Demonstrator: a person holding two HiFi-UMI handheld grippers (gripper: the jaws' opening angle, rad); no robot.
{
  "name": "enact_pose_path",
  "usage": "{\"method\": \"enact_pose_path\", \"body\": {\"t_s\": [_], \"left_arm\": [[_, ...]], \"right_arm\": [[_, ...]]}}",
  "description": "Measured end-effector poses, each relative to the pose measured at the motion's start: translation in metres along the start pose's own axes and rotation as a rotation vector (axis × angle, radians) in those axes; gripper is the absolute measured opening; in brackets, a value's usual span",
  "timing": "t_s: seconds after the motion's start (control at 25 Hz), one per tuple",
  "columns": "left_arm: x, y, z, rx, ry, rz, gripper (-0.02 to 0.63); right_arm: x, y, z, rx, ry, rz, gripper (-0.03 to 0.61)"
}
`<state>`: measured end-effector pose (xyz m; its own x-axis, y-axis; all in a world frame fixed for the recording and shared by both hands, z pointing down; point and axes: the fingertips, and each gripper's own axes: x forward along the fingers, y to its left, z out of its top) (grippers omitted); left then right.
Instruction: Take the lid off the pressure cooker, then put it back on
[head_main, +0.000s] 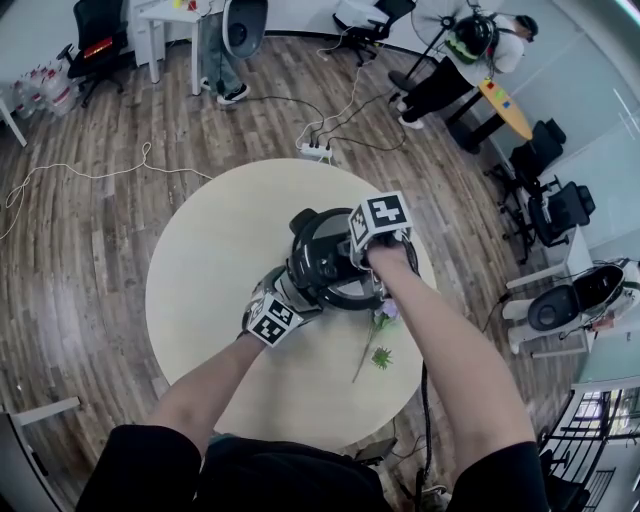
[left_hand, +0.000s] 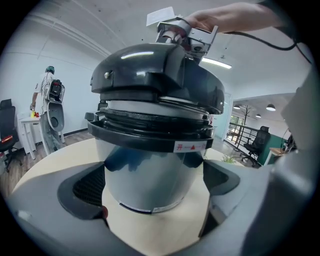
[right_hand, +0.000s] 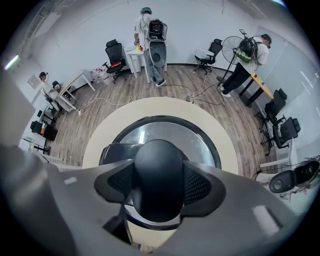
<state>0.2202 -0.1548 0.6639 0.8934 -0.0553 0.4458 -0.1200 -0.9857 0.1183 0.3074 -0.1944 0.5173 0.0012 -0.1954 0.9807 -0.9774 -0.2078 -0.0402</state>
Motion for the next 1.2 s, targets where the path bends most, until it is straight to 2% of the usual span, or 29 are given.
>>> {"method": "enact_pose_path", "body": {"t_s": [0.28, 0.48, 0.72, 0.84, 0.96, 1.2], "left_arm": [[-0.001, 0.000, -0.005, -0.007, 0.009, 0.001, 0.589], [-0.003, -0.001, -0.004, -0.006, 0.002, 0.000, 0.589], [-0.001, -0.001, -0.005, -0.004, -0.002, 0.001, 0.589], [-0.001, -0.002, -0.005, -0.003, -0.001, 0.000, 0.589], [0.002, -0.008, -0.003, -0.003, -0.005, 0.001, 0.589], [-0.001, -0.002, -0.006, -0.005, 0.003, 0.001, 0.589]], "right_arm": [[-0.001, -0.001, 0.000, 0.033, 0.006, 0.017, 0.285], [-0.005, -0.004, 0.004, -0.028, -0.023, 0.000, 0.287], [-0.011, -0.003, 0.006, -0.017, -0.033, 0.010, 0.287], [-0.006, -0.007, 0.004, 0.018, -0.084, 0.053, 0.287], [-0.005, -0.013, -0.001, 0.104, -0.152, 0.098, 0.285], [-0.017, -0.015, -0.002, 0.135, -0.123, 0.091, 0.285]]}}
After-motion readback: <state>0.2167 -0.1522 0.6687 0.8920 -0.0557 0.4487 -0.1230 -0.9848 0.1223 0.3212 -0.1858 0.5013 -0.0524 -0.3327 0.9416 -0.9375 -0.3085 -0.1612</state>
